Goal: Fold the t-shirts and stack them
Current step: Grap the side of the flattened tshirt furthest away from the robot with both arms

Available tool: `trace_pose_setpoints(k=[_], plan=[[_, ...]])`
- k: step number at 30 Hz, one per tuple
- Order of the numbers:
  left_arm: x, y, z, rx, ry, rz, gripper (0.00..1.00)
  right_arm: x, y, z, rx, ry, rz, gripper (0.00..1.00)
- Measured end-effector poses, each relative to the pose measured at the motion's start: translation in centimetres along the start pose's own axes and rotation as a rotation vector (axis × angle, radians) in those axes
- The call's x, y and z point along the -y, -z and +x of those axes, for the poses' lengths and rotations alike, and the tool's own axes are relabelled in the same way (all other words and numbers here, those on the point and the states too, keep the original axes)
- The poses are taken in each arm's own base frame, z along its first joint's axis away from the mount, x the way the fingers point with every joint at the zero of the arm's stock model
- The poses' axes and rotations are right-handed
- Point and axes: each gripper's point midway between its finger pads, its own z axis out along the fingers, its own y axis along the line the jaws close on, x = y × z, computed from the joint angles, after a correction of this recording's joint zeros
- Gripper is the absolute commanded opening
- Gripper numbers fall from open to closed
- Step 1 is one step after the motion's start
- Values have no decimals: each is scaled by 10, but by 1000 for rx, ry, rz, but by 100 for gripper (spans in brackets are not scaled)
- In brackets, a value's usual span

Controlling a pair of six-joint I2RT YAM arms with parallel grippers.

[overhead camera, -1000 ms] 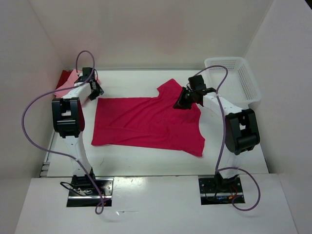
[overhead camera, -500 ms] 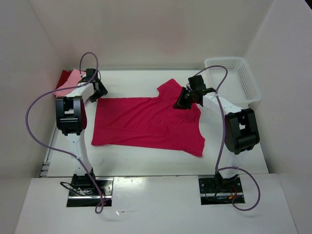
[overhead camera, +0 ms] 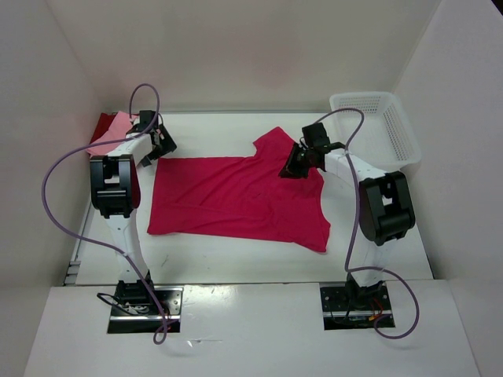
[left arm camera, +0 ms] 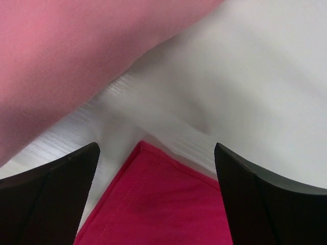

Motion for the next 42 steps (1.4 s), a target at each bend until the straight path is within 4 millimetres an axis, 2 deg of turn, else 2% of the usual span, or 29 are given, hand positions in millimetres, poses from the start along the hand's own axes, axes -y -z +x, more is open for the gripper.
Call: trace_pose_setpoints(k=[1, 2, 4, 5, 7, 12, 15, 18, 19, 23, 27, 32, 34, 36, 39, 42], plan=[[0, 0, 0, 1, 0, 0, 97, 1, -1, 0, -2, -1, 2, 18], [0, 0, 0, 1, 1, 0, 83, 1, -2, 1, -4, -2, 3, 18], [1, 0, -1, 5, 0, 2, 66, 2, -3, 1, -6, -3, 6, 18], [1, 0, -2, 9, 4, 3, 54, 3, -3, 1, -7, -3, 7, 18], [2, 0, -3, 14, 6, 4, 46, 3, -4, 1, -7, -4, 9, 18], [2, -1, -3, 15, 4, 5, 38, 3, -4, 1, -5, -4, 10, 18], [2, -2, -2, 12, 2, 4, 38, 4, -3, 0, -3, -5, 12, 18], [1, -2, -1, 11, 1, 3, 35, 7, -2, -5, 4, -15, 12, 23], [0, -3, 0, 10, 0, 2, 35, 8, 0, -9, 11, -21, 11, 26], [-4, -6, 4, 12, -6, -12, 27, 18, 10, -35, 63, -54, 11, 28], [-6, -6, 3, 22, -13, -22, 17, 25, 17, -52, 96, -77, 7, 30], [-8, -6, 3, 35, -21, -29, 14, 25, 23, -67, 126, -86, 5, 32], [-9, -6, 3, 42, -20, -33, 14, 18, 22, -85, 156, -75, 3, 32], [-10, -5, 3, 50, -19, -37, 12, 7, 17, -115, 207, -53, -1, 32], [-16, -1, 6, 54, -18, -50, 11, 0, 1, -157, 278, -31, 8, 32], [-21, 4, 12, 52, -18, -58, 8, 2, -26, -191, 319, -22, 38, 34]])
